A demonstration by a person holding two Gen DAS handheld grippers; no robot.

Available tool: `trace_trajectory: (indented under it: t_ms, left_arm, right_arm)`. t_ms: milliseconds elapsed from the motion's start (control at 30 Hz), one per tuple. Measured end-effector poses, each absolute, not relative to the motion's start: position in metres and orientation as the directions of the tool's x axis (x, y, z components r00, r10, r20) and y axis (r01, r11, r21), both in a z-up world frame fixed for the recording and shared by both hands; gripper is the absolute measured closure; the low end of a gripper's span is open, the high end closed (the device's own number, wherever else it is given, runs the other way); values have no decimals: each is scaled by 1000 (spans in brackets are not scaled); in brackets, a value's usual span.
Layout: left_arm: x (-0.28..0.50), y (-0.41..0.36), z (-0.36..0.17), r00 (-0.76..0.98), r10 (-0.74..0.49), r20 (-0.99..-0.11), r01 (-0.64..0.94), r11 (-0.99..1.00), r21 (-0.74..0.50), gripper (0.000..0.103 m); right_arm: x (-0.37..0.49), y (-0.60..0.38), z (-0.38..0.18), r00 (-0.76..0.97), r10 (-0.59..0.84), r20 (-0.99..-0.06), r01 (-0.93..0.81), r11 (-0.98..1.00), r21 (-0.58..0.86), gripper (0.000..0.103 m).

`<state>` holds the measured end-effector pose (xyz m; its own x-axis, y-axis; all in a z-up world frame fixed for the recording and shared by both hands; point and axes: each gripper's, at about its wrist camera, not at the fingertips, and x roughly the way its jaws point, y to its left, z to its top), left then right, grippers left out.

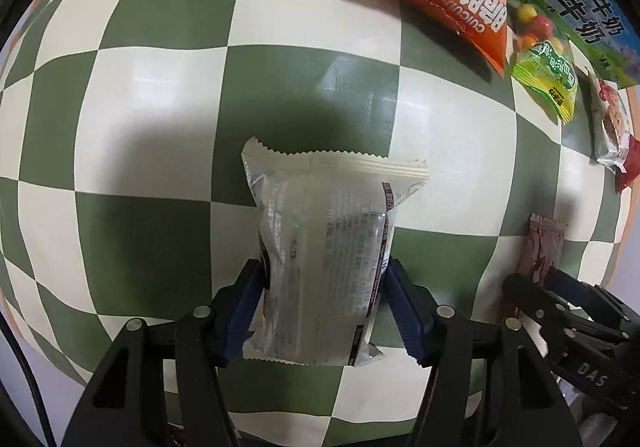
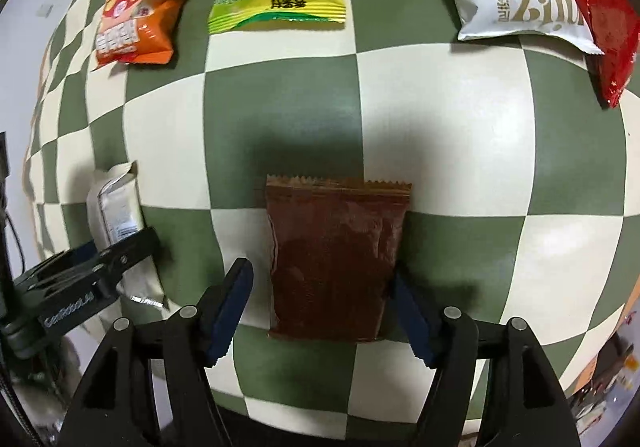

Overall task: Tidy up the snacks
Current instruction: 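Carry both packets into the box and open both grippers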

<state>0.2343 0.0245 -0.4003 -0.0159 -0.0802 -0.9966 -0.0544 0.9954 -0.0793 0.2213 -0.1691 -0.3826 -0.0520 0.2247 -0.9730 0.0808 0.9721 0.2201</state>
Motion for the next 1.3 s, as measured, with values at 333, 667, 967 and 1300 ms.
trace_trajectory:
  t_ms: [333, 667, 967, 1300]
  left_arm:
    - [224, 9, -344, 89, -113, -990, -11, 993, -114, 46]
    - [323, -39, -192, 260, -321, -911, 132, 946, -295, 46]
    - [479, -60, -182, 200, -236, -951, 164, 965, -205, 45]
    - [564, -71, -238, 34, -94, -995, 198, 976, -85, 45]
  right_arm:
    - [201, -170, -358, 38, 197, -980, 31, 980, 198, 43]
    - [254, -216, -210, 280, 340, -898, -18, 937, 349, 43]
    - [392, -233, -152, 377, 315, -871, -19, 943, 332, 43]
    - [479, -211, -230, 204, 321, -925, 3, 944, 329, 43]
